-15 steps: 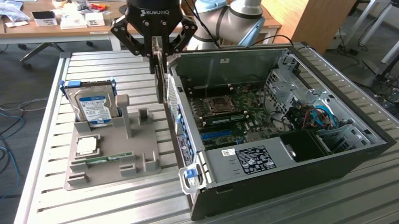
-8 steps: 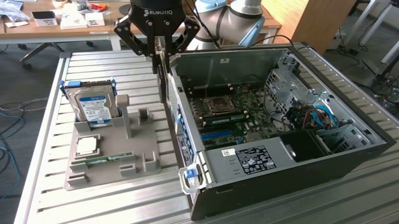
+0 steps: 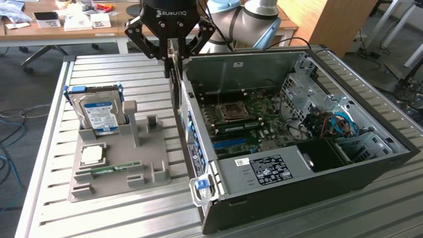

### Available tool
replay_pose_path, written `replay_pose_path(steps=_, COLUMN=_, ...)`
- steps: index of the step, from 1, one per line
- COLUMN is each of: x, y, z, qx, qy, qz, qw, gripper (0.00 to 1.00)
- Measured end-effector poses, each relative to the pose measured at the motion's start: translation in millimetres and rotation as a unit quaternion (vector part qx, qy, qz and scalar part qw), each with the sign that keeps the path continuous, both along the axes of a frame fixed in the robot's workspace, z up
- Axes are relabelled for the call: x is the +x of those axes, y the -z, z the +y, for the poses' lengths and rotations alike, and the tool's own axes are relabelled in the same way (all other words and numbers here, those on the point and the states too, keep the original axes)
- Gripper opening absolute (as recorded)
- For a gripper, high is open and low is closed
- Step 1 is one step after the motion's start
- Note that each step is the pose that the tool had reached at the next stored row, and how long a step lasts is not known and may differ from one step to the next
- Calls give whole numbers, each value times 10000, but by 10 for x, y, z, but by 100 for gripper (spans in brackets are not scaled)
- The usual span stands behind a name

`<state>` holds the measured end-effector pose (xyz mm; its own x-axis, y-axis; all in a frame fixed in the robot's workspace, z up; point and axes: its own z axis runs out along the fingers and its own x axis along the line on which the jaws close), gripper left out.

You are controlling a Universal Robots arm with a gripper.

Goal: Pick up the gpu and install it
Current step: 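Pick up the gpu and move the gpu toward the slot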

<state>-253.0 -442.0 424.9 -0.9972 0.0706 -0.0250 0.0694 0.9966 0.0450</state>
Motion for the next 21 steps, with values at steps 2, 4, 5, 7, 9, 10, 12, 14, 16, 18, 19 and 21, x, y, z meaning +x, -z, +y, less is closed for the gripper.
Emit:
replay_pose_path(steps=2, x=12, y=0, z=0, qx=0, qy=0, qz=0, qw=10000, gripper=27)
replay_pose_path(steps=4, x=23, y=0, z=0, qx=0, qy=0, qz=1, qw=10000, gripper=27)
replay_pose_path(steps=5, x=28, y=-1, z=0, qx=0, qy=0, qz=1, qw=10000, gripper=27)
replay_pose_path(steps=7, x=42, y=0, z=0, qx=0, qy=0, qz=0, qw=10000, gripper=27)
replay_pose_path(steps=9, x=51, y=0, z=0, qx=0, qy=0, qz=0, qw=10000, gripper=27)
replay_pose_path(steps=10, x=55, y=0, z=0, qx=0, qy=0, qz=0, qw=10000, gripper=27)
replay_pose_path(steps=12, x=65, y=0, z=0, qx=0, qy=0, qz=0, qw=10000, gripper=27)
replay_pose_path(steps=14, x=72, y=0, z=0, qx=0, qy=0, qz=0, qw=10000, gripper=27)
replay_pose_path(steps=16, x=73, y=0, z=0, qx=0, qy=0, qz=0, qw=10000, gripper=27)
replay_pose_path(steps=18, x=73, y=0, z=0, qx=0, qy=0, qz=0, qw=10000, gripper=27)
replay_pose_path(steps=19, x=73, y=0, z=0, qx=0, qy=0, qz=0, qw=10000, gripper=27)
replay_pose_path(steps=21, x=81, y=0, z=0, qx=0, qy=-1, qz=0, qw=10000, gripper=27)
